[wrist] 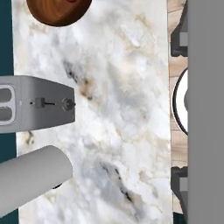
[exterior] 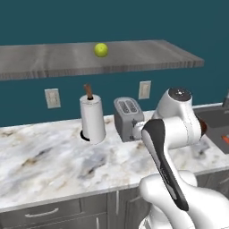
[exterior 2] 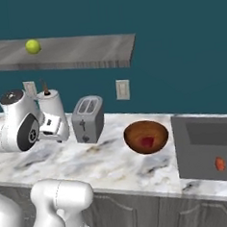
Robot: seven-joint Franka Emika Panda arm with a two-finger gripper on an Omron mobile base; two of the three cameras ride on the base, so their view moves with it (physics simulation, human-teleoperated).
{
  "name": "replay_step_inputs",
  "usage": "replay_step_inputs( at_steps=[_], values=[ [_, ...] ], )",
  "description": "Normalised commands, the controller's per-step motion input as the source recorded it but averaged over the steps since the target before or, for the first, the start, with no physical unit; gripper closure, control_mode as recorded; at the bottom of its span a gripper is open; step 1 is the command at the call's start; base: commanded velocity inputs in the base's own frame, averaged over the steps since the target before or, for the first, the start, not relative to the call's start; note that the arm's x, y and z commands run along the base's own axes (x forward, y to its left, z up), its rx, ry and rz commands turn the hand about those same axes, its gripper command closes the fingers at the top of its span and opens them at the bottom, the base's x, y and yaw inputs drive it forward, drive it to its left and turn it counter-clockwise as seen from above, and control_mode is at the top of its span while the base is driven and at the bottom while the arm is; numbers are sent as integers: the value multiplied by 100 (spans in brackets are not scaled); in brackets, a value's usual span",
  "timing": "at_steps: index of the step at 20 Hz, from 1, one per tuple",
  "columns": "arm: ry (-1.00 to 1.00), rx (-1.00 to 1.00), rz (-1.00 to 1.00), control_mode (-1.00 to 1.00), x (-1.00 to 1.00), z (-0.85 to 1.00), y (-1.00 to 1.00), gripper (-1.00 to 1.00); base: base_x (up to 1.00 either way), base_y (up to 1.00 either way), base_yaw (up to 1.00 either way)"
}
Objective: Pick the pears from the cabinet and place them in one bowl. Pick the sweet potato from the sink and place it in the other bowl.
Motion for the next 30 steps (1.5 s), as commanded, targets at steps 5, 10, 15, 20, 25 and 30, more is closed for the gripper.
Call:
replay_step_inputs(
  at_steps=[5,10,15,20,25,30],
  values=[
    [0,0,0,100,0,0,0,-100,-38,66,9],
    [0,0,0,100,0,0,0,-100,44,71,10],
    [0,0,0,100,0,0,0,-100,92,9,7],
    [1,0,0,-100,0,0,0,-100,8,0,0],
    [0,0,0,-100,-7,0,0,-100,0,0,0],
    [-3,0,-1,-100,-34,0,0,-100,0,0,0]
  ],
)
